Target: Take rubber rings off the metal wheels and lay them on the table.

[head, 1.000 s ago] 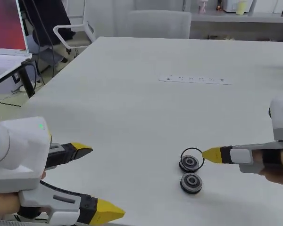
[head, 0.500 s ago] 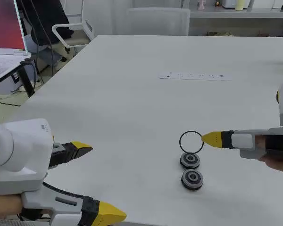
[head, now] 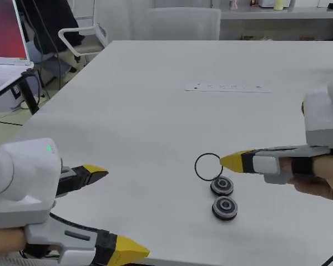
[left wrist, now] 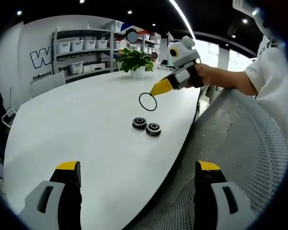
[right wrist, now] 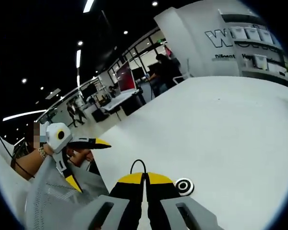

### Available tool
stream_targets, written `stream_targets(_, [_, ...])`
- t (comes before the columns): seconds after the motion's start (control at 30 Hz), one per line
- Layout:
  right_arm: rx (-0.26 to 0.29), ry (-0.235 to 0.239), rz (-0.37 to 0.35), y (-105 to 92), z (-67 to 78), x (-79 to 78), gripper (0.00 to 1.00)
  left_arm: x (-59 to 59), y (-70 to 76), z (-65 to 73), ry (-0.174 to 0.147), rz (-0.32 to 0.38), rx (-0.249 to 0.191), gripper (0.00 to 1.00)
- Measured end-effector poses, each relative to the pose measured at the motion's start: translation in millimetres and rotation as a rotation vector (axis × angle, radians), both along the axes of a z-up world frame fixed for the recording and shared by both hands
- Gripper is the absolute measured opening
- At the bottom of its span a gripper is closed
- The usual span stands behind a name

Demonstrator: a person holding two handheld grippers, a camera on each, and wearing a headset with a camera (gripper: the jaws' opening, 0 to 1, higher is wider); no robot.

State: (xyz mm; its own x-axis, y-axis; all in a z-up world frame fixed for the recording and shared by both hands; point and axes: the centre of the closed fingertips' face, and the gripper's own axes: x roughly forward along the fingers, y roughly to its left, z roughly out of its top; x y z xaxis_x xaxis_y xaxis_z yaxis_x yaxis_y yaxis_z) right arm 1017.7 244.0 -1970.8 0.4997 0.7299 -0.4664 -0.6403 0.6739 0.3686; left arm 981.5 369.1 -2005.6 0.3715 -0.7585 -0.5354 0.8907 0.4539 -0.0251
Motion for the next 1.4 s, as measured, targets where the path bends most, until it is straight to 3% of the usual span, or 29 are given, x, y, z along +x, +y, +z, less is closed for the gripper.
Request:
stream_targets(0.43, [-0.059, -0.031, 0.097, 21.8, -4.7, -7.2, 0.0, -1.1, 1.1, -1.9, -0.004, -0.007, 0.026, 0.97])
stream_targets(0.6, [-0.163, -0.085, 0.152, 27.3, -5.5, -3.8, 0.0, -0.7, 0.2, -1.1, -0.001, -0.006, 0.018, 0.97])
stream_targets(0.83, [-0.196, -0.105, 0.224, 48.9, -4.6, -0.7, 0.0, -1.5, -0.3, -2.3, 0.004, -0.011, 0.024, 0.96])
stream_targets(0.93, [-0.171, -0.11, 0.249, 58.3, -3.3, -0.2, 0.0, -1.0, 0.9, -3.7, 0.005, -0.007, 0.034, 0.96])
stream_targets(1.13, [-0.173, -0.086, 0.242, 62.4, -23.9, 5.9, 0.0, 0.1, 1.7, -4.1, 0.015, 0.001, 0.026, 0.96])
stream_targets(1.23, [-0.145, -0.009, 0.235, 59.4, -43.4, -0.5, 0.0, -0.6, 3.0, -7.7, 0.023, 0.001, 0.043, 0.95])
stream_targets(1.33, [-0.155, 0.0, 0.242, 57.0, -53.6, -1.6, 0.0, -2.0, 4.9, -13.0, 0.023, -0.008, 0.081, 0.95])
stream_targets(1.4, [-0.176, 0.009, 0.232, 53.2, -60.9, 0.1, 0.0, -2.5, 4.6, -13.4, 0.027, -0.012, 0.081, 0.95])
